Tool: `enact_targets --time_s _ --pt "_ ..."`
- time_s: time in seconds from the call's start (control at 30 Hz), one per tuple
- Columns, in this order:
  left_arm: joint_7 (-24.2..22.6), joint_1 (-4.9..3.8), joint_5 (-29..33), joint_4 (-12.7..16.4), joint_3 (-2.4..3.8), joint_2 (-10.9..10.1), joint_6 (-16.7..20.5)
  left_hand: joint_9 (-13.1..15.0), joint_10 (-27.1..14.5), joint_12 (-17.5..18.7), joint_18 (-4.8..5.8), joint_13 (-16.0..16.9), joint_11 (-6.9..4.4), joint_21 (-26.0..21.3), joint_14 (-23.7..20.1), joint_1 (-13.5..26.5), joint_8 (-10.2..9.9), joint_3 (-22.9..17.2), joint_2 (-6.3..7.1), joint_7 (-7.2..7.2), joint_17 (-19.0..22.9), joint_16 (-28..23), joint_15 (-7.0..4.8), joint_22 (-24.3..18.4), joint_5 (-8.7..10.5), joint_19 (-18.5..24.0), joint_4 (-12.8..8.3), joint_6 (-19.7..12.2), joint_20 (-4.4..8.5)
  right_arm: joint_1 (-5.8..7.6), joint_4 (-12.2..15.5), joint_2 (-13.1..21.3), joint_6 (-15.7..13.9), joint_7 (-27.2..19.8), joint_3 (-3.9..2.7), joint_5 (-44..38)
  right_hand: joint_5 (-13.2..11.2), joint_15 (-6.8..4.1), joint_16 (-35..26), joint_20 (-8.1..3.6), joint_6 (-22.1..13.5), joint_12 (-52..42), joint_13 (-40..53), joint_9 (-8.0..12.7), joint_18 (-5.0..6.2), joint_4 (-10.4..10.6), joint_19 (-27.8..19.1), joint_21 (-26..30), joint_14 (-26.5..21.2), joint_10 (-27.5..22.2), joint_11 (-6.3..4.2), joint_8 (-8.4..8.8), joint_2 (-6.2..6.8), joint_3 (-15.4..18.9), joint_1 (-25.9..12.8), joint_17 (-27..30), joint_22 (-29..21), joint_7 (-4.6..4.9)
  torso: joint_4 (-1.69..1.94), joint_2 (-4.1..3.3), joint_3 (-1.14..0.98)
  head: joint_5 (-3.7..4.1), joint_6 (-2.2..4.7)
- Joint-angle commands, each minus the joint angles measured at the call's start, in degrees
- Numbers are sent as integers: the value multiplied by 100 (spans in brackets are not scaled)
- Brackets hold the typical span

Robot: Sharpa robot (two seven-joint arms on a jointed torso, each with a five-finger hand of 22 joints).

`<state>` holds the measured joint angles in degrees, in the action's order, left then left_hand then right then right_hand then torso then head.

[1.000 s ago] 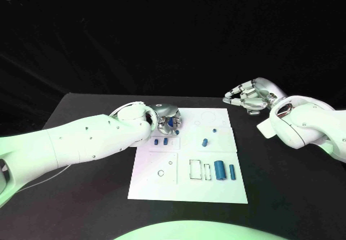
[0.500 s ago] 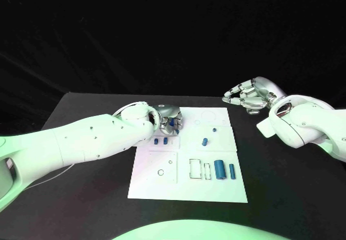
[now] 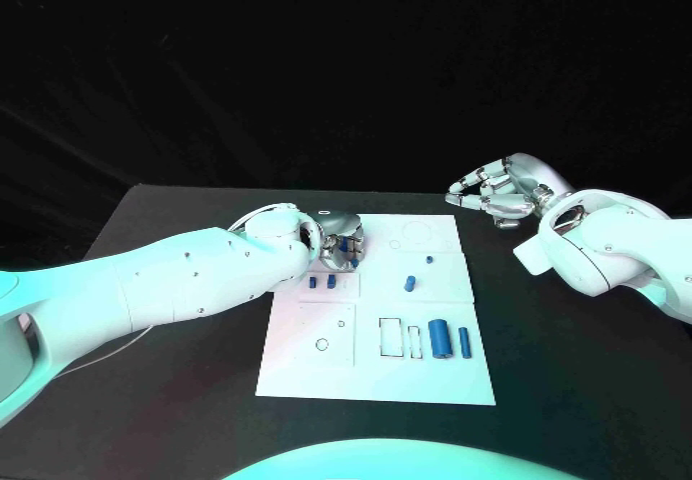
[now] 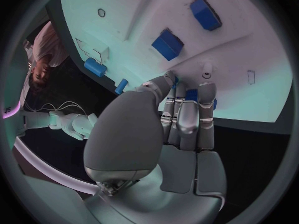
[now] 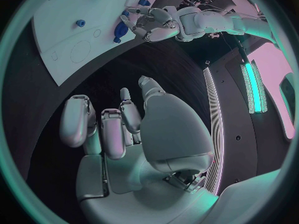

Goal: Assemble the parts on the task board

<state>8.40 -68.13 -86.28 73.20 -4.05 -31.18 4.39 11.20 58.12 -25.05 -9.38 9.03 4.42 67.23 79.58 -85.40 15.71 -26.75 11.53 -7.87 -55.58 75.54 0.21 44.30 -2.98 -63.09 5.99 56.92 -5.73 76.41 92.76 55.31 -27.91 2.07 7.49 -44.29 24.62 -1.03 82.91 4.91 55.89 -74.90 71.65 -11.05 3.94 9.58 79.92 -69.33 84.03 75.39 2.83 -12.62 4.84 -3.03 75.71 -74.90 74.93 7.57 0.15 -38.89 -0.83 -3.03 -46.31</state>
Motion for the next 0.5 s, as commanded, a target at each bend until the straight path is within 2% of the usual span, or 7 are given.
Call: enact_targets --time_s 0.03,0.27,0.5 --pt "42 5 -42 -11 0 18 -194 -5 55 20 47 -5 -5 34 50 18 -18 -23 -48 12 -4 29 1 5 -3 -25 0 46 0 -2 9 3 -8 -30 -2 -63 17 -29 -13 -6 -49 8 -1 -6 69 -1 -13 28 356 -28 0 -31 -7 -30 -18 -511 436 1 0 -1 -3 2 4" --pt "48 6 -33 -19 0 18 -261 -58 178 67 57 -60 -30 94 76 35 -32 -97 -104 36 -37 71 -20 77 2 -51 -47 166 15 -2 12 6 -6 -30 -2 -64 17 -29 -13 -6 -49 8 -1 -6 69 -1 -13 28 356 -28 0 -31 -7 -30 -18 -511 436 1 2 -3 0 9 -2" --pt "35 7 4 -26 0 26 -315 -109 459 174 82 -126 -110 207 118 107 -41 -169 -226 106 -72 126 -86 241 4 -131 -107 439 62 -1 16 6 -4 -32 -2 -64 21 -29 -12 -6 -47 2 6 -7 68 1 -9 22 357 -22 0 -35 -7 -31 -21 -512 439 0 3 -1 0 3 1"
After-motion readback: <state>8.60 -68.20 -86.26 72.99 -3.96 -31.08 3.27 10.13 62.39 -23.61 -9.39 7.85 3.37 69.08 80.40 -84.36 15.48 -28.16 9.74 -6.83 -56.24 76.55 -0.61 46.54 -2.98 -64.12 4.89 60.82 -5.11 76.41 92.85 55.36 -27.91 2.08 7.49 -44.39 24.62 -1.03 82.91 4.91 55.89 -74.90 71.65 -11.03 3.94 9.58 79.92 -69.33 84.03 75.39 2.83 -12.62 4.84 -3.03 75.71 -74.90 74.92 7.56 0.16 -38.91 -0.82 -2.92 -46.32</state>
